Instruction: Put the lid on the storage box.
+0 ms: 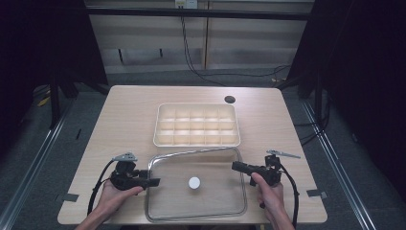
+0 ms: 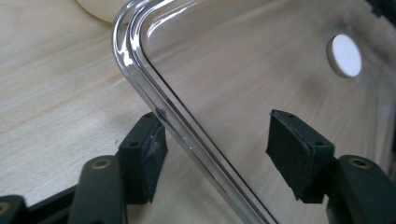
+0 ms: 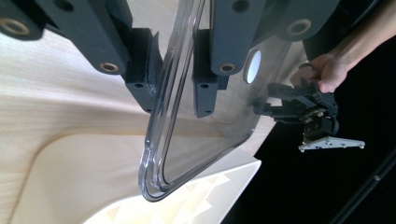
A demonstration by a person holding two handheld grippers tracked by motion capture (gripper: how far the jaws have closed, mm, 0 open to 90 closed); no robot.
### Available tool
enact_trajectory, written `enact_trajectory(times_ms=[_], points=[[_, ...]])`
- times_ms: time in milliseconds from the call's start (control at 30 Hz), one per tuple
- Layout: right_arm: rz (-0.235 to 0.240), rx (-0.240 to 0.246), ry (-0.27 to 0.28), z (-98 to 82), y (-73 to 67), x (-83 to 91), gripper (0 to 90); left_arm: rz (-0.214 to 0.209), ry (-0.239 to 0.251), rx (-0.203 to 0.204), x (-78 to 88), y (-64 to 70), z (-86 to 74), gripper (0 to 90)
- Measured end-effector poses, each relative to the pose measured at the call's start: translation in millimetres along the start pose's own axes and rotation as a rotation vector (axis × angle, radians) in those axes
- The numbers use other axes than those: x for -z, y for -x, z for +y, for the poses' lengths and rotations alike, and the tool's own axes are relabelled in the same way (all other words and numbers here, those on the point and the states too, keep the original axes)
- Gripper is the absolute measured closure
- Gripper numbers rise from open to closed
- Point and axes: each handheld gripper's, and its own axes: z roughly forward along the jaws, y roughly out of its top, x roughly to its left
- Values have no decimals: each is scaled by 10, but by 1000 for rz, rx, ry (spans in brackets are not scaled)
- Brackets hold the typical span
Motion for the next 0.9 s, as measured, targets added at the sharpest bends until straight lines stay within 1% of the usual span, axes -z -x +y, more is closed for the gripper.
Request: enact_trajectory(times_ms=[67,100,133,167,200,233,267,300,333,367,400,533,567,633,667,700,733,833,900], points=[[-10,-4,-2,-1,7,5,744,-2,-2,3,5,-9,2,437],[-17,-7,-3,-2,7,2,742,5,4,3,25,4,5,448],[-19,-10,-3,-2,8,2,740,10,15,4,41,16,9,459],[-22,-11,-2,0,9,3,737,6,31,7,71,21,16,480],[-22,-11,-2,0,9,3,737,6,31,7,71,21,16,509],[-32,-9,1,7,10,12,730,3,48,3,115,25,35,530],[-33,-8,2,10,7,14,728,7,48,-6,127,31,41,537],[-35,-7,6,10,1,13,725,7,48,-6,127,31,41,538],[-42,-2,9,11,-6,10,722,23,51,-13,134,63,56,534],[-42,-2,9,11,-6,10,722,23,51,-13,134,63,56,531],[-45,-3,11,10,-8,9,719,32,64,-14,135,78,69,530],[-50,2,12,12,-16,14,714,16,83,-13,159,52,80,567],[-51,3,12,13,-18,16,711,10,86,-25,182,46,89,567],[-78,12,7,15,-44,7,690,4,111,-33,232,55,105,606],[-87,14,3,16,-52,7,683,1,123,-42,249,59,111,614],[-87,14,3,16,-52,7,683,1,123,-42,249,59,111,620],[-128,51,-17,20,-104,-5,667,13,126,-56,277,67,132,620],[-127,49,-11,28,-126,-4,669,14,136,-55,290,66,149,631],[-129,48,-5,45,-129,-2,669,24,151,-67,306,89,182,635]])
